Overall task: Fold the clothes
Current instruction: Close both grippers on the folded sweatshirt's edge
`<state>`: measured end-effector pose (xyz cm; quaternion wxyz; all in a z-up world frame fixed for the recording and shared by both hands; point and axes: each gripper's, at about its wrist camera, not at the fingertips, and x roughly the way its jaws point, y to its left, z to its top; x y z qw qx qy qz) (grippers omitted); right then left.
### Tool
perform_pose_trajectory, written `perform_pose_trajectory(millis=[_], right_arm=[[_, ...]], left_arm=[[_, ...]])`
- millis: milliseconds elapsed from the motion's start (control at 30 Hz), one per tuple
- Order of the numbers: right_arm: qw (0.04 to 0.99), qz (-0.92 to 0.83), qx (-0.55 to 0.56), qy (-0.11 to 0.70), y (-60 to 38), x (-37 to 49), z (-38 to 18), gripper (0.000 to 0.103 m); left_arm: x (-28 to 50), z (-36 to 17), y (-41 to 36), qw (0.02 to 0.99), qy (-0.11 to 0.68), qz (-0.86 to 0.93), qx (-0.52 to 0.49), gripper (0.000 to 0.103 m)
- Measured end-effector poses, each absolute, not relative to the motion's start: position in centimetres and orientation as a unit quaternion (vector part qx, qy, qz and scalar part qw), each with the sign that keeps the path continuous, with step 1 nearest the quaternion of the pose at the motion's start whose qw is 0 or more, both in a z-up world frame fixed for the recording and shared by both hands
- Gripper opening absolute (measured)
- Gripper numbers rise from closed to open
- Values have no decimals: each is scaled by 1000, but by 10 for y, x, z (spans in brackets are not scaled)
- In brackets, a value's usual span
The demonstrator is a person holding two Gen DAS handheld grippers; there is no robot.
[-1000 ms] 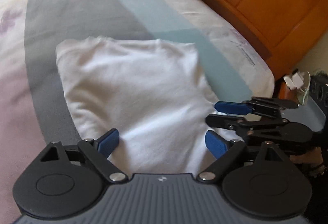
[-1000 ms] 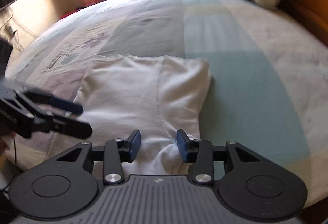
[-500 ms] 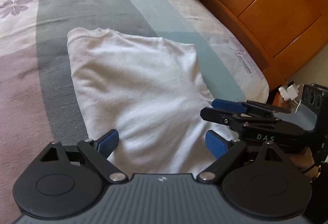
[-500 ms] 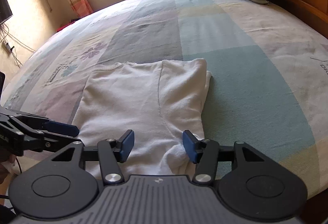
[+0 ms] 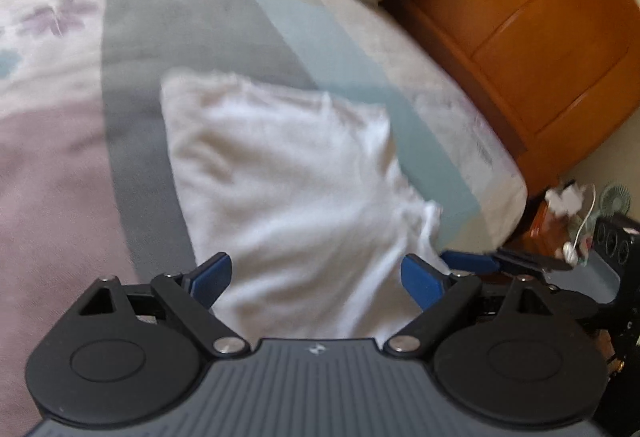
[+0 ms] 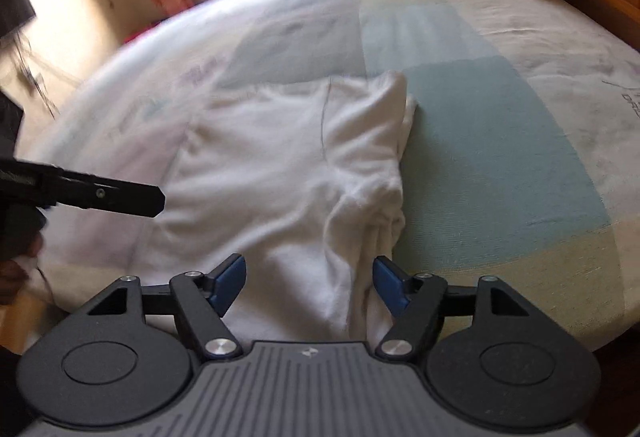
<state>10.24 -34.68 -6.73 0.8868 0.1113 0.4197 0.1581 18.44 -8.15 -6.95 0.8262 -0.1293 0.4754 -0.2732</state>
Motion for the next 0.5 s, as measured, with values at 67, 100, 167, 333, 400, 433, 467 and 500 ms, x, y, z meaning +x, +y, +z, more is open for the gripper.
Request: perform_pose_trajectory(millis=[67,100,167,333,400,433,467,500], right_arm=[[890,159,137,405,-357,105,-60,85],[891,160,150,398,-361,107,-56,88],[883,161,183,401,-372,118,-59,90],[846,165,273,428,-401,158,-81,92],[829,173,300,439,-409,168,-92,93],[821,176,310,447,-412,173,-98,95],[813,178,321,452,-414,177,-103,96],[808,185,332,451,-415,180,-105,98]], left_arm=[[189,-65,-71,833,459,-269,-152,92],[194,-65,-66,834,457,-261,-166,92],[203,-69,-57,833,457,-245,-193,92],[219,-94,-36,810,475,-226,-259,91],[223,-105,-31,796,488,-224,-280,92],[224,-111,-29,788,494,-224,-291,92],[226,-116,-27,781,500,-224,-301,92],[227,-120,-26,774,503,-228,-310,91]])
